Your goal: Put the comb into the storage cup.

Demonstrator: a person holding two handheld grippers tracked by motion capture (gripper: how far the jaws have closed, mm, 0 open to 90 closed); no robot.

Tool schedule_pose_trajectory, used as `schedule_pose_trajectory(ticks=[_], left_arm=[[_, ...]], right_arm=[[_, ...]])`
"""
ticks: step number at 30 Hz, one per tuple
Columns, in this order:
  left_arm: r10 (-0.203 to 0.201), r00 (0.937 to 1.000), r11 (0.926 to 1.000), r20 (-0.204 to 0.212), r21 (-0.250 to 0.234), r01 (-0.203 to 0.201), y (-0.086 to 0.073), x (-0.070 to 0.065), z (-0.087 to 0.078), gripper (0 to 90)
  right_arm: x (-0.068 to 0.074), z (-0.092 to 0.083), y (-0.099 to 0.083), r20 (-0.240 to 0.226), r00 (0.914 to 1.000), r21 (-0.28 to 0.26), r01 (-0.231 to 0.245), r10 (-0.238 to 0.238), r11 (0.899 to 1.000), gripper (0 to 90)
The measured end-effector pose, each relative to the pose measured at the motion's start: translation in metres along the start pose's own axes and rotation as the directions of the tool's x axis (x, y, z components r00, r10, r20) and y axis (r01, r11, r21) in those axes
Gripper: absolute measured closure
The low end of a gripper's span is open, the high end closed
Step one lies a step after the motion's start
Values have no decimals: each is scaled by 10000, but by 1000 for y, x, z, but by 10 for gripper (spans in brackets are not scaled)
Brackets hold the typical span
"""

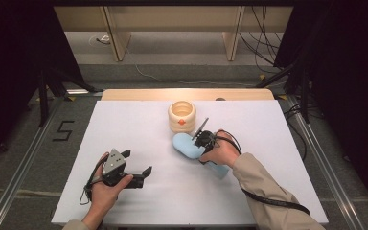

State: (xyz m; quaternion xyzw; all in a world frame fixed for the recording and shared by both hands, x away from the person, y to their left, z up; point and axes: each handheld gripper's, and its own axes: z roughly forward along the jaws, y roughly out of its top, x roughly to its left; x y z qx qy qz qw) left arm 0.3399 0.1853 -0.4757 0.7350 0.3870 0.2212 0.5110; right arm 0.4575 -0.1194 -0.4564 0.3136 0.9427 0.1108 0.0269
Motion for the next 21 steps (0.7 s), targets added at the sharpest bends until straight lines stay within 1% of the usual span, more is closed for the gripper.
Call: schedule_pose_trajectory(ticks=[6,8,9,11,12,13,15,18,19,20,21], left_arm=[[-9,10000,10000,12,-3,9,0,0,0,0],[-19,10000,10000,5,-6,19,0,0,0,0],[-21,10000,10000,1,-7,21,0,0,0,0],[-25,10000,10000,11,-8,25,0,0,0,0],[-25,10000,10000,11,-8,25,0,0,0,0],[-7,10000,10000,1,6,7,0,0,0,0],[-1,10000,10000,13,-10,1,0,0,0,0],[6,10000,10000,18,-18,-6,0,-1,0,0],[-7,10000,10000,21,-30,7,0,0,0,0],[-7,10000,10000,21,-30,7,0,0,0,0],[-13,10000,10000,21,-38,13,0,0,0,0]], right_arm=[[0,-1,-1,35,10000,-109,-22,22,9999,700],[1,-1,-1,31,9999,-102,-109,110,9999,700],[1,-2,-2,20,10000,-146,-56,56,9999,700],[2,-3,-2,25,9999,-238,-132,133,9996,700],[1,-4,-3,-13,10000,-278,-61,61,9996,700],[2,-5,-3,-51,9998,-298,-196,194,9994,701],[3,-7,-4,-21,9998,-365,-178,178,9992,700],[4,-9,-6,-8,9999,-498,-134,134,9987,701],[4,-12,-7,-15,9999,-636,-112,111,9979,701],[4,-12,-7,-15,9999,-636,-112,111,9979,701],[5,-15,-9,-32,9999,-822,-114,112,9965,701]])
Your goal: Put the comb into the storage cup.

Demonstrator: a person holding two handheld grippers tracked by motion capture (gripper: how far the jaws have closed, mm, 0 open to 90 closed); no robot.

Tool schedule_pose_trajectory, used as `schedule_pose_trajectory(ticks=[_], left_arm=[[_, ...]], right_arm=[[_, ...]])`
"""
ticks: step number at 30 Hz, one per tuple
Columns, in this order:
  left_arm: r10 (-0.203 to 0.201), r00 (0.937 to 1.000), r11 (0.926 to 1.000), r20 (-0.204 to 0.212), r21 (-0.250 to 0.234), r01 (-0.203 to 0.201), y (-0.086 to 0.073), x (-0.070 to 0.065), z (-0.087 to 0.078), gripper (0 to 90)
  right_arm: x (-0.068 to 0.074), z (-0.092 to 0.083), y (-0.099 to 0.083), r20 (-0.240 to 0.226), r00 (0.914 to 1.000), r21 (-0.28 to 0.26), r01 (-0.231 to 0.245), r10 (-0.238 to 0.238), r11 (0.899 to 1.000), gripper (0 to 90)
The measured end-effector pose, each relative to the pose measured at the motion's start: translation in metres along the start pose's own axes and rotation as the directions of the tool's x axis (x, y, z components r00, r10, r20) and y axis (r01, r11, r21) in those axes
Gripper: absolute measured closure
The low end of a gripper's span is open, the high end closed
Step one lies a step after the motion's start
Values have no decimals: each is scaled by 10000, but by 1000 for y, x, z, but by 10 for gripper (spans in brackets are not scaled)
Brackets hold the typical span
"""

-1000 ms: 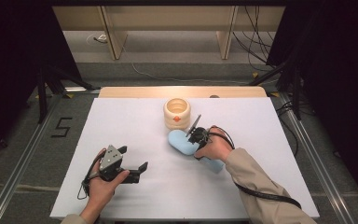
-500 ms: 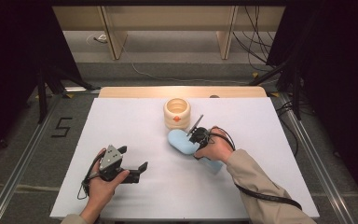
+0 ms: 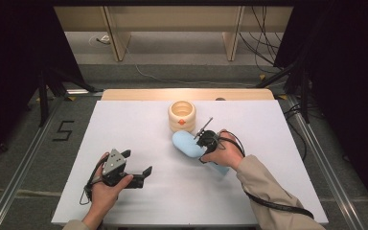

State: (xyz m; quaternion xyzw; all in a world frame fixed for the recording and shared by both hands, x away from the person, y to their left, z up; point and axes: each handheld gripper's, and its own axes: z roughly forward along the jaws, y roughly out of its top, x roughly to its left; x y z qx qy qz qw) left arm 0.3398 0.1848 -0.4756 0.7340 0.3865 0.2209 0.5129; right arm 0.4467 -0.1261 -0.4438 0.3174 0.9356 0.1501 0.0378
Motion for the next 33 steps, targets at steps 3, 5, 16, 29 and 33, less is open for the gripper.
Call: schedule_pose_trajectory(ticks=[3,5,16,29,33], left_arm=[[4,10000,10000,9,0,-4,0,0,0,0],[-7,10000,10000,21,-1,7,0,0,0,0],[-19,10000,10000,46,9,19,0,0,0,0],[-83,9999,10000,97,22,83,0,0,0,0],[-85,9999,10000,83,8,85,0,0,0,0]], right_arm=[[0,-3,-2,3,10000,-211,-29,29,9998,701],[0,-7,-6,4,9999,-628,-126,126,9979,701],[-1,-11,-24,-107,9993,-1796,-379,365,9830,701],[5,-14,-38,119,9987,-3411,-433,504,9390,701],[5,-14,-41,20,9977,-3796,-619,677,9231,701]])
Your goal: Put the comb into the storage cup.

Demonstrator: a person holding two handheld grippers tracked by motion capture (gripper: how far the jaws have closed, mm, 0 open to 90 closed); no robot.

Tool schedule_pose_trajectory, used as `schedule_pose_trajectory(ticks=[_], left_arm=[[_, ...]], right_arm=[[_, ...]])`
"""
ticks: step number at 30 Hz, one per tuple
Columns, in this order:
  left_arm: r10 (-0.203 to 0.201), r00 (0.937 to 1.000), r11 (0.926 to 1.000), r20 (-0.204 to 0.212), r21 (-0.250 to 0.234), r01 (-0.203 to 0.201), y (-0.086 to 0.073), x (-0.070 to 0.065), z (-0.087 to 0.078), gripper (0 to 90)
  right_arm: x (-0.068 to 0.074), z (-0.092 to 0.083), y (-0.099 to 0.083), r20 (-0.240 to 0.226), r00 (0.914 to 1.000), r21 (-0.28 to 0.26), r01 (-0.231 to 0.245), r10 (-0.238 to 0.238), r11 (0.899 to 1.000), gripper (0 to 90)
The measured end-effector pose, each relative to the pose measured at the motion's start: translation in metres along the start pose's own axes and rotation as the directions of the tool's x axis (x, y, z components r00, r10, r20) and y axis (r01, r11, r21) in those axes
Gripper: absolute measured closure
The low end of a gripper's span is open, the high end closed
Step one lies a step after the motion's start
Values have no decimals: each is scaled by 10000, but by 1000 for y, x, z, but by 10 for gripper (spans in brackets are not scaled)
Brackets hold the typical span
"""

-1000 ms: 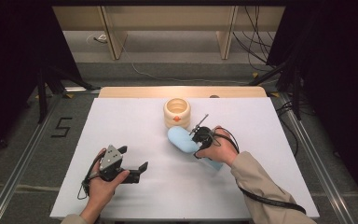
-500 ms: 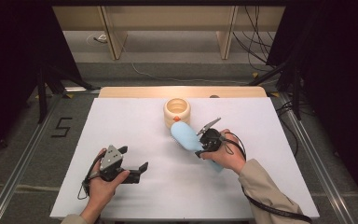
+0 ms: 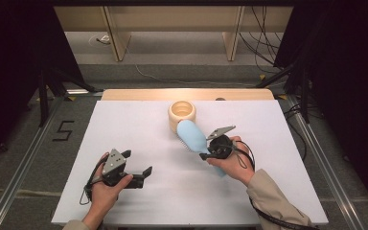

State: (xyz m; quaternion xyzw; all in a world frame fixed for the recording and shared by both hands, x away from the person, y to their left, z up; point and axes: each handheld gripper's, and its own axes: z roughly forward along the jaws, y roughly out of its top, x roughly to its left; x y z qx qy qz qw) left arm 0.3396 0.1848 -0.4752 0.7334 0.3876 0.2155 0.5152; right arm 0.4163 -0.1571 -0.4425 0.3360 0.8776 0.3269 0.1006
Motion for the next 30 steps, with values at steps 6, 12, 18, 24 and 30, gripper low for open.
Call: schedule_pose_trajectory(ticks=[6,12,18,24,30], left_arm=[[-28,10000,10000,-7,-5,28,0,0,0,0],[-61,10000,10000,-2,0,61,0,1,0,0],[-74,10000,10000,39,-6,74,0,0,0,0],[-193,9996,9998,211,-52,194,1,-1,0,0],[-391,9981,9992,471,-75,395,2,-4,1,0]], right_arm=[[0,-3,0,-40,9999,-379,-167,166,9991,701],[1,-3,0,-110,9995,-599,-287,281,9978,701],[1,-3,0,-148,9991,-809,-414,403,9959,701],[3,-5,1,-157,9988,-1012,-483,469,9937,701],[5,-4,2,-85,9986,-1219,-533,526,9911,701]])
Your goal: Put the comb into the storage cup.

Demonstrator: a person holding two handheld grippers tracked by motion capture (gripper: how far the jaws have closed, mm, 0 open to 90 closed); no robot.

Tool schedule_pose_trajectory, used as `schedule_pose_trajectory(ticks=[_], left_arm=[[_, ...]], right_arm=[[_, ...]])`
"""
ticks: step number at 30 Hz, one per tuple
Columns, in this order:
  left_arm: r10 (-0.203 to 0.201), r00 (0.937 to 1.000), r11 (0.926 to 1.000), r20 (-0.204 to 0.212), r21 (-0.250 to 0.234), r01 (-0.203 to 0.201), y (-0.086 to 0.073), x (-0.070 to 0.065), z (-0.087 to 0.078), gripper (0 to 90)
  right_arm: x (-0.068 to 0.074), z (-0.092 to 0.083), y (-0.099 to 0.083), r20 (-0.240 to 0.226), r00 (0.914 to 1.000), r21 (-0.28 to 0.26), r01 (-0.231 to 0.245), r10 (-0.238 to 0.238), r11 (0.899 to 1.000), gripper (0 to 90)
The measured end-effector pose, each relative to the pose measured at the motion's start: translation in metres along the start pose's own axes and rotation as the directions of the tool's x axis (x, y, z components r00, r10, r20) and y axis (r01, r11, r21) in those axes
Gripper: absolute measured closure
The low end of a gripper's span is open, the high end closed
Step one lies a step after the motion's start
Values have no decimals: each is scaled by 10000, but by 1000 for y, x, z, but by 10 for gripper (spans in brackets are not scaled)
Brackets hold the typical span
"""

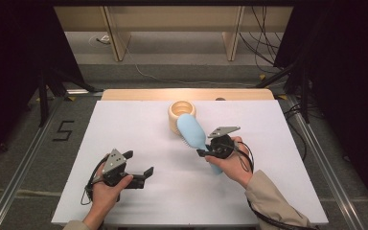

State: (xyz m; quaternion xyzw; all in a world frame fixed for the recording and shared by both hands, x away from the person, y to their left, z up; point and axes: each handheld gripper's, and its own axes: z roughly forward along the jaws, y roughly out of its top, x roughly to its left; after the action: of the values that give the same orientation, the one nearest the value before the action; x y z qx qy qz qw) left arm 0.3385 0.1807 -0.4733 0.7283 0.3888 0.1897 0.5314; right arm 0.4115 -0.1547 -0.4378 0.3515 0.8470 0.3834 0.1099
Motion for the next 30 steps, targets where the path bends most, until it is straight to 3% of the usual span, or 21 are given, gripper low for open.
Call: schedule_pose_trajectory(ticks=[4,8,30], left_arm=[[-310,9988,9995,374,-68,313,1,-4,2,0],[-389,9981,9992,481,-20,390,2,-8,3,0],[-293,9962,9996,821,17,293,4,-19,7,0]], right_arm=[[3,0,1,-7,10000,-88,19,-19,10000,701],[7,1,1,-22,10000,-143,-69,69,9999,701],[20,8,1,-133,9999,-422,-5,-1,9991,701]])
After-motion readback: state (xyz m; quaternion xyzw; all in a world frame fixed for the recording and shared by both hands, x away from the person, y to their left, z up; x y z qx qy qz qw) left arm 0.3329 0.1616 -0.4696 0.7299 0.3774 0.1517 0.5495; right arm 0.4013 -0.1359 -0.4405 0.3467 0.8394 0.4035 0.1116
